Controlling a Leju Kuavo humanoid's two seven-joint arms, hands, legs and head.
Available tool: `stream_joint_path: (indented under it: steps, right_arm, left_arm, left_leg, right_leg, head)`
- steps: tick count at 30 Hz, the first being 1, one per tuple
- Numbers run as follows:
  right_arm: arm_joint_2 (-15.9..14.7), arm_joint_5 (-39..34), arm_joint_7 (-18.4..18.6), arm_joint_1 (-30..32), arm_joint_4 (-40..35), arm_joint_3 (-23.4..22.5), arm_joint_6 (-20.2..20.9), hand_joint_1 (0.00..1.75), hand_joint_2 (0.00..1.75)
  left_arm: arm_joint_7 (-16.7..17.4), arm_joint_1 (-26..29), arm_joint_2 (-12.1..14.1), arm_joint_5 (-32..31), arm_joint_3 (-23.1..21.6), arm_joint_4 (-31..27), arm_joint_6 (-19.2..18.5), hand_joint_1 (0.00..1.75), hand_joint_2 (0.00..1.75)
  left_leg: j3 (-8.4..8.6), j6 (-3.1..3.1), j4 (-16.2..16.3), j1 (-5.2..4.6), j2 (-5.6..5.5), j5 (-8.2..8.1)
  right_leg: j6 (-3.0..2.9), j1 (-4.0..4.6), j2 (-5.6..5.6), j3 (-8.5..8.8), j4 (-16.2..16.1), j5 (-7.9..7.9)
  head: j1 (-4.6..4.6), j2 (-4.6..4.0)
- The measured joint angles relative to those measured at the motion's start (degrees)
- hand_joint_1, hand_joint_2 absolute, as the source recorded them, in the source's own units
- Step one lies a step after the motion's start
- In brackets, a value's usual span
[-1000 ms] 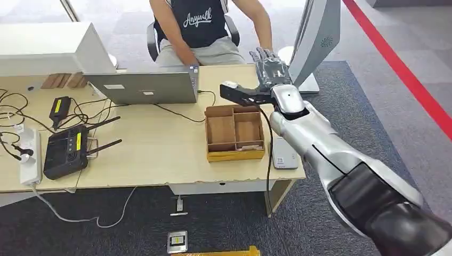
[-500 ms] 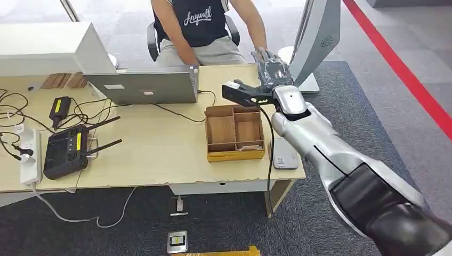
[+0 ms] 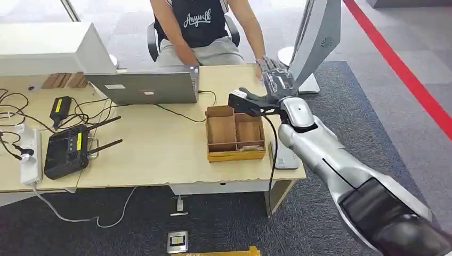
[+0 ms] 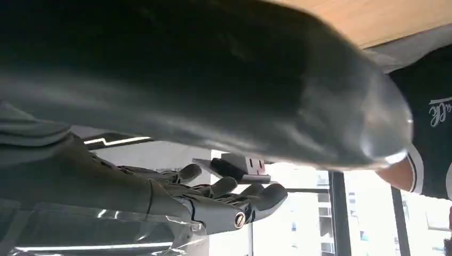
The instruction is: Pass the card to the sensor for recognition and then transmit it.
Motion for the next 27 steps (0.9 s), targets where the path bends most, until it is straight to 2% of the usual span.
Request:
stream_joint_path:
  steps: [4, 11, 17, 27]
  right_arm:
    - [-3.6, 0.0, 1.2, 7.0, -11.0, -2.1, 1.3, 0.0, 0.0]
    - [-6.7, 0.0, 0.9, 11.2, -21.9, -3.9, 1.7, 0.0, 0.0]
    - [-7.8, 0.0, -0.5, 12.0, -26.4, -4.9, 1.7, 0.0, 0.0]
    - [-8.4, 0.0, -0.8, 12.5, -29.0, -5.5, 1.7, 0.0, 0.0]
  left_arm:
    - [0.4, 0.1, -0.2, 0.5, 0.0, 0.0, 0.8, 0.0, 0.0]
    - [0.4, 0.1, -0.5, 0.8, 0.1, 0.0, 1.0, 0.0, 0.0]
    - [0.4, 0.1, -0.7, 0.8, 0.1, 0.0, 1.1, 0.0, 0.0]
    - [0.4, 0.0, -0.8, 0.8, 0.1, 0.0, 1.1, 0.0, 0.0]
  left_leg:
    - [0.0, -0.02, 0.0, 0.0, 0.02, -0.02]
    - [-0.01, -0.03, 0.0, 0.01, 0.03, 0.0]
    - [-0.01, -0.02, 0.0, 0.0, 0.04, 0.01]
    - [-0.01, -0.02, 0.0, 0.0, 0.04, 0.01]
  right_leg:
    - [-0.01, 0.0, 0.05, -0.03, 0.0, 0.0]
    - [-0.01, 0.01, 0.05, -0.02, 0.0, 0.01]
    - [-0.03, -0.01, 0.06, -0.02, 0.0, 0.04]
    - [-0.03, 0.0, 0.06, -0.03, 0.0, 0.04]
  head:
    - [0.0, 0.0]
    - [0.02, 0.0]
    - [0.02, 0.0]
    - [0.0, 0.0]
